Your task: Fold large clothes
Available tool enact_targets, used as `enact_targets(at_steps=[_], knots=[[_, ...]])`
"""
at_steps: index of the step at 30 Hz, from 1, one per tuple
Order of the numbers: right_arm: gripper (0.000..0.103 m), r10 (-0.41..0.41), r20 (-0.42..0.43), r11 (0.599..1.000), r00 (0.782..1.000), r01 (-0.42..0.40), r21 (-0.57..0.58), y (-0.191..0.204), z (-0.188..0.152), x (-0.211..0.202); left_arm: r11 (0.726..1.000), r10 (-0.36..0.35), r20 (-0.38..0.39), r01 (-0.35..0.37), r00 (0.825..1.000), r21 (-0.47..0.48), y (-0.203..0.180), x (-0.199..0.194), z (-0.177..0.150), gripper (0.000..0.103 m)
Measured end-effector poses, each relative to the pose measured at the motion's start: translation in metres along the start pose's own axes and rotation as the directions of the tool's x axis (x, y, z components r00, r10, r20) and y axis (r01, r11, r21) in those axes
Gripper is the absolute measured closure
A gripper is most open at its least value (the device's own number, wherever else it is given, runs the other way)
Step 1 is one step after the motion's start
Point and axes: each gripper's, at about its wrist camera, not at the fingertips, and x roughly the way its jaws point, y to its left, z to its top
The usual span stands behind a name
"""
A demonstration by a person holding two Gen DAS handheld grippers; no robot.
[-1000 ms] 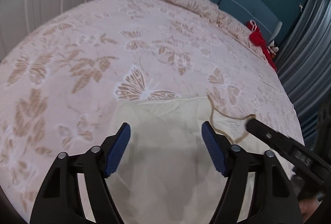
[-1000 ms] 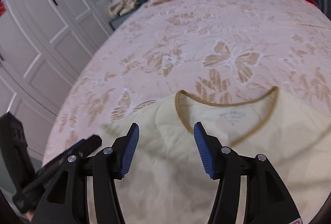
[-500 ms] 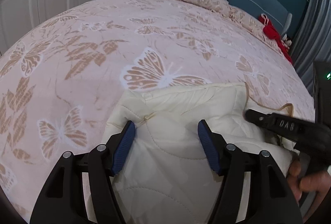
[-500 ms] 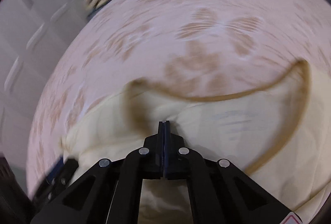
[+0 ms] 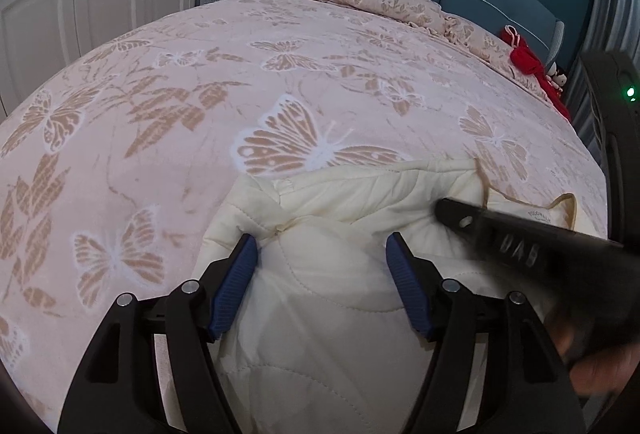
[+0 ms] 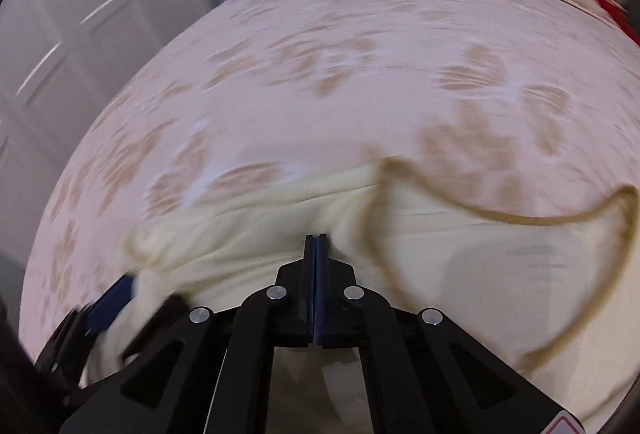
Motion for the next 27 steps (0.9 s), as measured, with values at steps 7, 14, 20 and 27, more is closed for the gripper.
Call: enact_targets(at_steps=[7, 14, 20, 27], knots=[[0.103, -0.094, 0.117, 0.98, 0.989, 0.071, 0.186, -0.079, -0.008, -0.067, 1.0, 0.001, -0.004, -0.001, 1.0, 0.004, 0.0, 0.001, 0.0, 0.034], [0.09, -0.187, 0.131, 0.96, 0.974, 0.153, 0.232, -0.18, -0.039, -0.148, 0.991, -0.131, -0.005, 0.131, 0.991, -0.021, -0.032, -0.035, 0.025, 0.034], [0.087, -0.166, 0.101, 0.932, 0.981, 0.122, 0.341, -0.232, -0.045, -0.148, 0.894, -0.445, -0.177, 0.447, 0.878, -0.031, -0.167, -0.026, 0.05, 0.016], [0.076, -0.139, 0.072, 0.933, 0.988, 0.106, 0.345, -0.239, -0.051, -0.131, 0.954, -0.263, -0.296, 0.293, 0.918, 0.059, -0.247, 0.037, 0.033, 0.016]])
